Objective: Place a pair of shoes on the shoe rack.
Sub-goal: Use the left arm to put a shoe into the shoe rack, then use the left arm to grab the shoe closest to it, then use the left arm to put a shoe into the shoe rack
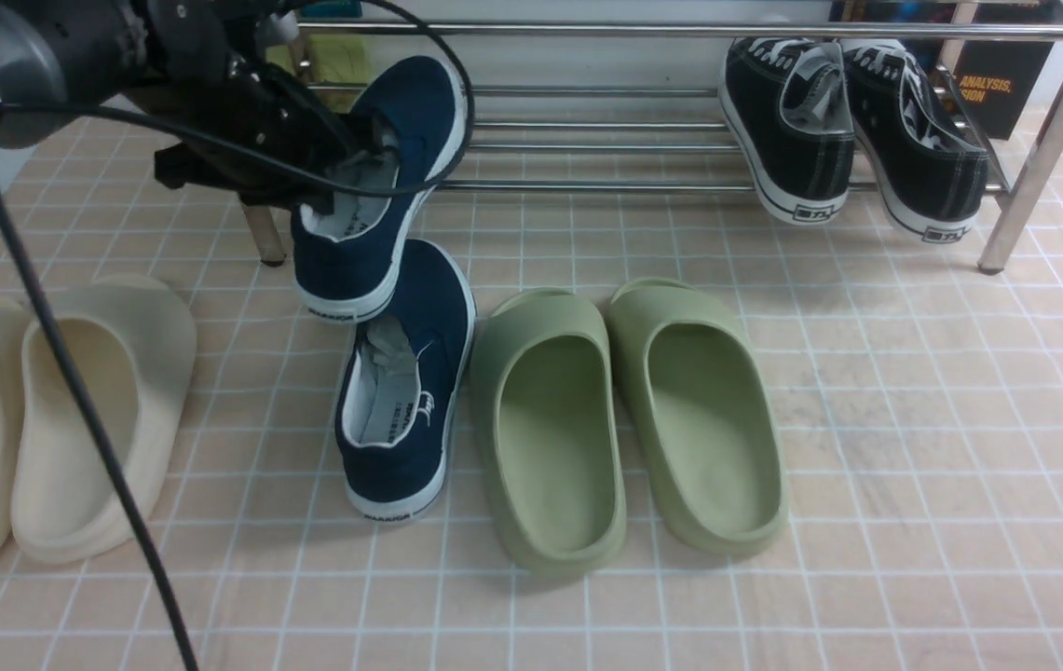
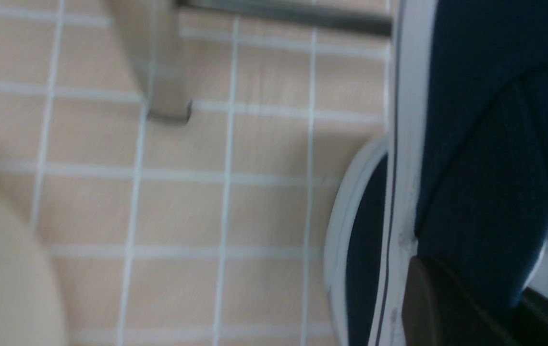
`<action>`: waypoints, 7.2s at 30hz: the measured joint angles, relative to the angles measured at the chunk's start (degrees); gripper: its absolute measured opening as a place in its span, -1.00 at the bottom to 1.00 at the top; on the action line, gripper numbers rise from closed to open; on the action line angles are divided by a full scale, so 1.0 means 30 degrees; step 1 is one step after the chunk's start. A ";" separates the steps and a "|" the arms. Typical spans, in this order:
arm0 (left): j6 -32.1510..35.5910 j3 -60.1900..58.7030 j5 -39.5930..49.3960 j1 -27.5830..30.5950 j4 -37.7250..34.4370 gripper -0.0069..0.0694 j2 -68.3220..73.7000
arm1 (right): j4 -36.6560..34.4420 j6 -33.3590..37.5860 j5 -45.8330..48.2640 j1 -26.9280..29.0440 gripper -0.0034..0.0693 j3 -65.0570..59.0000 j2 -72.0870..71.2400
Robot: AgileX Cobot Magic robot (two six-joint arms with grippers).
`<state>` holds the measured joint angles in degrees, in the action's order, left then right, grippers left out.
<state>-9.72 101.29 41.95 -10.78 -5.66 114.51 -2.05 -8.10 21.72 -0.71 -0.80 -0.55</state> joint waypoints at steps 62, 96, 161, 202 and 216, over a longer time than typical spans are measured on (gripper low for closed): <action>0.1848 0.0026 0.9407 -0.2691 0.2029 0.03 -0.2188 | 0.0000 0.0017 0.0000 0.0000 -0.26 0.0000 0.0000; -0.0357 -0.9001 0.3180 -0.3308 0.1543 -0.74 -0.9138 | 0.0000 0.0017 0.0006 0.0000 -0.25 0.0000 0.0000; 0.0113 0.5609 -0.1979 -0.3245 -0.0005 0.05 0.2059 | 0.0004 0.0017 0.0022 0.0000 -0.25 0.0006 0.0000; 0.4717 0.5796 0.1717 -0.4667 -0.2195 -0.80 0.2716 | 0.0004 0.0017 0.0022 0.0000 -0.25 0.0006 0.0000; 0.4169 0.5904 0.2990 -0.4667 -0.1011 -0.79 0.4848 | 0.0004 0.0017 0.0022 0.0000 -0.25 0.0006 0.0000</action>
<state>2.79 119.00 50.92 -24.78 -8.70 129.06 -2.04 -8.05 21.78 -0.71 -0.78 -0.55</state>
